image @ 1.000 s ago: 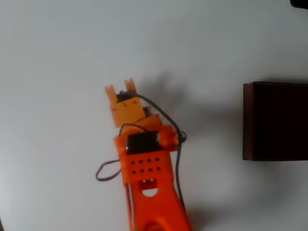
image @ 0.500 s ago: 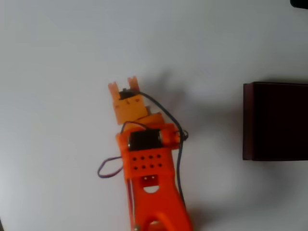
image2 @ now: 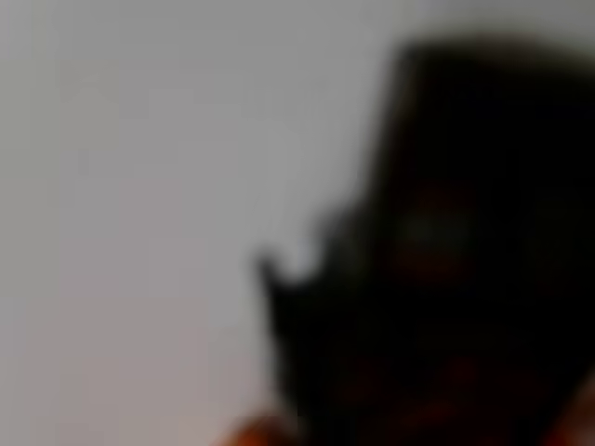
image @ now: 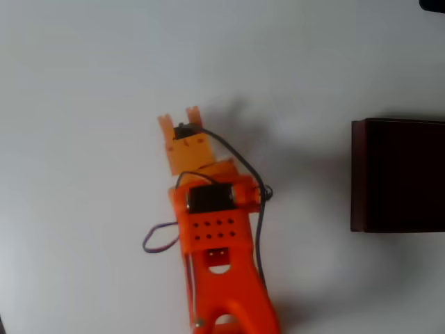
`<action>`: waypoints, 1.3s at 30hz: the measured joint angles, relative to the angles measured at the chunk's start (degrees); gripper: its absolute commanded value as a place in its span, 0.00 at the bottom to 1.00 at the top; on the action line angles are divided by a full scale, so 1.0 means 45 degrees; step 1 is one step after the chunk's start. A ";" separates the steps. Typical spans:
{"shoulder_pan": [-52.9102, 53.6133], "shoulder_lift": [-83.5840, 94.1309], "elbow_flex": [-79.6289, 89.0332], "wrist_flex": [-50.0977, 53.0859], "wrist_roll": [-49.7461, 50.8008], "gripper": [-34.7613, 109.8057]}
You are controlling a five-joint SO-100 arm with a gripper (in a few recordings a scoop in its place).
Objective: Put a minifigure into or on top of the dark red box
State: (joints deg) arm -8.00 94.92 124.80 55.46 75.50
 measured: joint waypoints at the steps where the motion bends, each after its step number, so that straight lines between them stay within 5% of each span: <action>1: 0.0000 0.0000 0.0000 0.0000 0.0000 0.28; 17: 0.0312 -0.0078 -0.0664 0.0605 -0.1172 0.24; 30: 0.6641 0.2090 -0.6035 0.5488 -0.8203 0.24; 39: 1.0332 -0.3652 -1.2617 0.7207 -1.0645 0.24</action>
State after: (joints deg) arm 38.50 78.49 68.03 87.89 27.60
